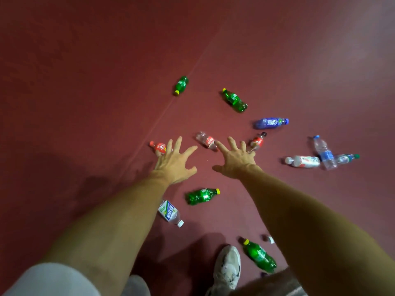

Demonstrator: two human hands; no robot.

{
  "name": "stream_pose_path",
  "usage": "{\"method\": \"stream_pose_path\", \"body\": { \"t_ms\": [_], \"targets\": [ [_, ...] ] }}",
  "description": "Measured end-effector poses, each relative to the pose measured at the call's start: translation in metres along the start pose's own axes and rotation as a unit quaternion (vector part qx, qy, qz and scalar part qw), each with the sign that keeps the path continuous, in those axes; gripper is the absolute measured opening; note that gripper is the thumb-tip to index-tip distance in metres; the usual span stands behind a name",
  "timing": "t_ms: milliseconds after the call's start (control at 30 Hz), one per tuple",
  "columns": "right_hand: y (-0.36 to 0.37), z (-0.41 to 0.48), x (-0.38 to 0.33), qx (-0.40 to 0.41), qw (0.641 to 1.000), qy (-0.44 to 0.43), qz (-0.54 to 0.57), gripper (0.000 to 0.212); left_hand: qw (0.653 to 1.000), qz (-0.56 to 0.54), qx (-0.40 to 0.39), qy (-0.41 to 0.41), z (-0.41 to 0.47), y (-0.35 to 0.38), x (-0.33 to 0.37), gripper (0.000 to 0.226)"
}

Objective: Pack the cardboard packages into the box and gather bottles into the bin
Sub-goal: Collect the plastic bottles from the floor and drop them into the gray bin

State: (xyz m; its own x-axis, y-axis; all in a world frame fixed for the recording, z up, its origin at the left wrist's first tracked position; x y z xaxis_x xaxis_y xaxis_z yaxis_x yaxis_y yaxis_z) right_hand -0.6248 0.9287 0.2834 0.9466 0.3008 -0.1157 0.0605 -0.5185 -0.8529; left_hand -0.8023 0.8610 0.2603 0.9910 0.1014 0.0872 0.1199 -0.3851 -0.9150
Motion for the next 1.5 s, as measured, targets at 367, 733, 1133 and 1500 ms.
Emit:
{"method": "stream_pose_path", "body": {
  "t_ms": [367,733,1133,1500],
  "targets": [
    [0.259,0.141,-0.002,-0.092,0.994,-0.064,0.015,0.098,0.995,0.007,-0.085,0.041,0.074,0.297,-0.054,0.081],
    [0.340,0.164,-0.012,-0.140,0.986,-0.093,0.009,0.074,0.999,0.015,-0.045,-0.003,0.069,0.345,-0.071,0.067],
    [0.349,0.158,0.009,-0.130,0.986,-0.103,0.006,0.088,0.978,0.081,-0.177,0.076,0.064,0.357,-0.081,0.079],
    [0.333,0.171,-0.008,-0.076,0.994,-0.079,0.013,0.078,0.994,0.013,-0.103,0.035,0.067,0.337,-0.074,0.073]
  ]
}}
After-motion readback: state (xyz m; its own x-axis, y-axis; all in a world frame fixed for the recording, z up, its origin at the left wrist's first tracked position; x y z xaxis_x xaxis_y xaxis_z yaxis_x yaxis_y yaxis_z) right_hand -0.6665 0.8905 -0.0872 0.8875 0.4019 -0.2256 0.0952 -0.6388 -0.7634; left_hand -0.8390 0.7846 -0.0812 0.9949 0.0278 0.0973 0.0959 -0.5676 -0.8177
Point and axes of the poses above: each hand's wrist, its own z-axis towards the middle knuckle, its own y-axis out of the palm, x = y × z, the point moved 4 cm from there along z, towards the middle knuckle, and after that the axes turned 10 degrees about z, right-handed, at the moved point
